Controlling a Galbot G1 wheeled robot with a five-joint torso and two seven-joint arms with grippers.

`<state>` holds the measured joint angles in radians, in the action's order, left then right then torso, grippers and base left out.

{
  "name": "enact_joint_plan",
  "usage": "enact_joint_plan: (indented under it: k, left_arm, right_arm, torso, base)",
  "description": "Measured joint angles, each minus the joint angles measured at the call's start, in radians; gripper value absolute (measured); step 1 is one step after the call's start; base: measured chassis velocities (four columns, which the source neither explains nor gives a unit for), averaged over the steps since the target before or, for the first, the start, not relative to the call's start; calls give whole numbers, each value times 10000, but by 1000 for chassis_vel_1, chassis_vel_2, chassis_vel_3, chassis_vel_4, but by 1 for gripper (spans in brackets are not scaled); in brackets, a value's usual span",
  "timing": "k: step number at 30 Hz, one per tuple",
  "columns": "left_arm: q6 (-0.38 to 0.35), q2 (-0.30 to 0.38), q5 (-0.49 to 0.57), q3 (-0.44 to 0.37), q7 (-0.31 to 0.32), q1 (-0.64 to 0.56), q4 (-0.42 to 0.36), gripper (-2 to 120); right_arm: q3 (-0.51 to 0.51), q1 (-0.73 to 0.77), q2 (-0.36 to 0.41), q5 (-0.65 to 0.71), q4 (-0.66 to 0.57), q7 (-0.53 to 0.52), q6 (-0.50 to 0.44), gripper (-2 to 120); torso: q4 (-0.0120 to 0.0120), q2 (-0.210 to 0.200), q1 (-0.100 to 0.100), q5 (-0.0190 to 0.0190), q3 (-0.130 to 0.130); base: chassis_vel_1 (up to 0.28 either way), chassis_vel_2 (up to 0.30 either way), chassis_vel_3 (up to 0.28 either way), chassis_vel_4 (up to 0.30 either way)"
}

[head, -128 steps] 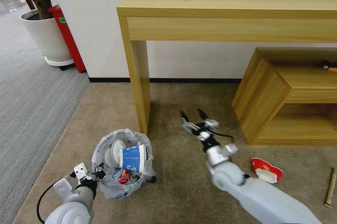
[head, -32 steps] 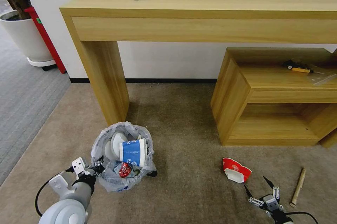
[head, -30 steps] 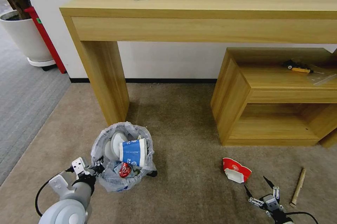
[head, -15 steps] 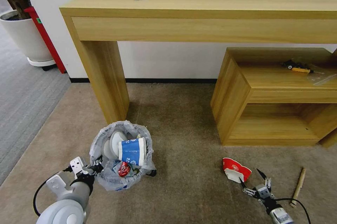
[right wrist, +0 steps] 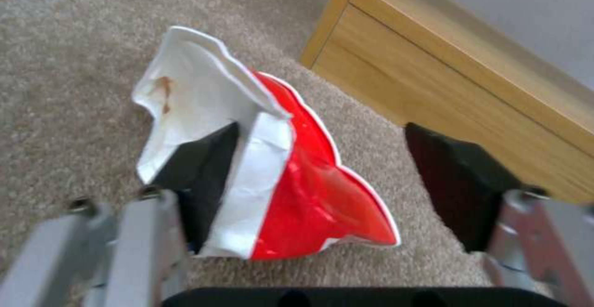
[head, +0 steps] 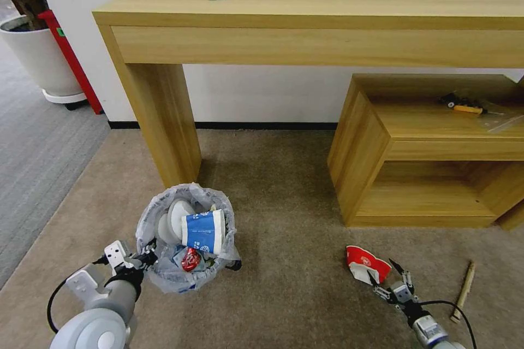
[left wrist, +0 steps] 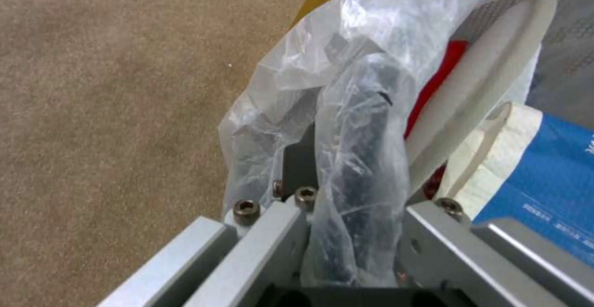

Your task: Pick up the trash bin and place the garbage on the floor into it.

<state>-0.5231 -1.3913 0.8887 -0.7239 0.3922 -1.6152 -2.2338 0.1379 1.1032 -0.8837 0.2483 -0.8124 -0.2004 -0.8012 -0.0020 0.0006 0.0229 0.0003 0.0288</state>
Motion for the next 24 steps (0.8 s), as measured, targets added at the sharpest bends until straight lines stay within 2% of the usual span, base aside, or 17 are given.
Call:
enact_joint_plan:
  k: [2,4,5,6,8,10,13,18,22,24]
  left_arm:
    - [-1,-3,3,-3,3,-3,0,0]
    - [-1,-12,3,-2,3,-6,0,0]
    - [-1,-23,-7,12,3,-9,0,0]
    - [-1,-23,-7,12,3,-9,0,0]
    - [-10,-17,-10,7,3,11,11,0]
    - [-13,-13,-10,3,4,14,17,0]
    - [-16,-12,-18,-11,3,7,48,0]
    - [-16,-24,-39,-13,3,1,94,0]
    - [-26,-32,-55,-14,0,-1,145,0]
    - [-33,-7,-61,-26,1,-14,178,0]
  right_arm:
    - [23,-23,-3,34,12,-10,-9,57]
    - [24,-23,-3,35,26,7,-15,53]
    - [4,11,-11,34,58,18,-35,39]
    - [4,11,-11,34,58,18,-35,39]
    - [-14,26,-15,34,75,18,-46,27]
    - [-23,31,-14,38,75,17,-50,24]
    - [-58,45,19,65,62,20,-55,10]
    - [-93,56,67,135,-72,19,-58,0]
    - [-94,209,235,604,-916,53,-58,0]
    - [-43,260,405,892,-1732,67,-47,0]
  torso:
    - [0,0,0,-1,0]
    - [0,0,0,0,0]
    - [0,0,0,-1,0]
    - [0,0,0,-1,0]
    - [0,0,0,0,0]
    - [0,0,-1,0,0]
    - [0,0,-1,0,0]
    - [0,0,0,-1,0]
    - [-1,0,0,0,0]
    - [0,0,0,0,0]
  base:
    - [0,0,0,0]
    - [0,0,0,0]
    - [0,0,0,0]
    - [0,0,0,0]
    - [0,0,0,0]
    - [0,0,0,0]
    - [0,0,0,0]
    - [0,0,0,0]
    - [0,0,0,0]
    - [0,0,0,0]
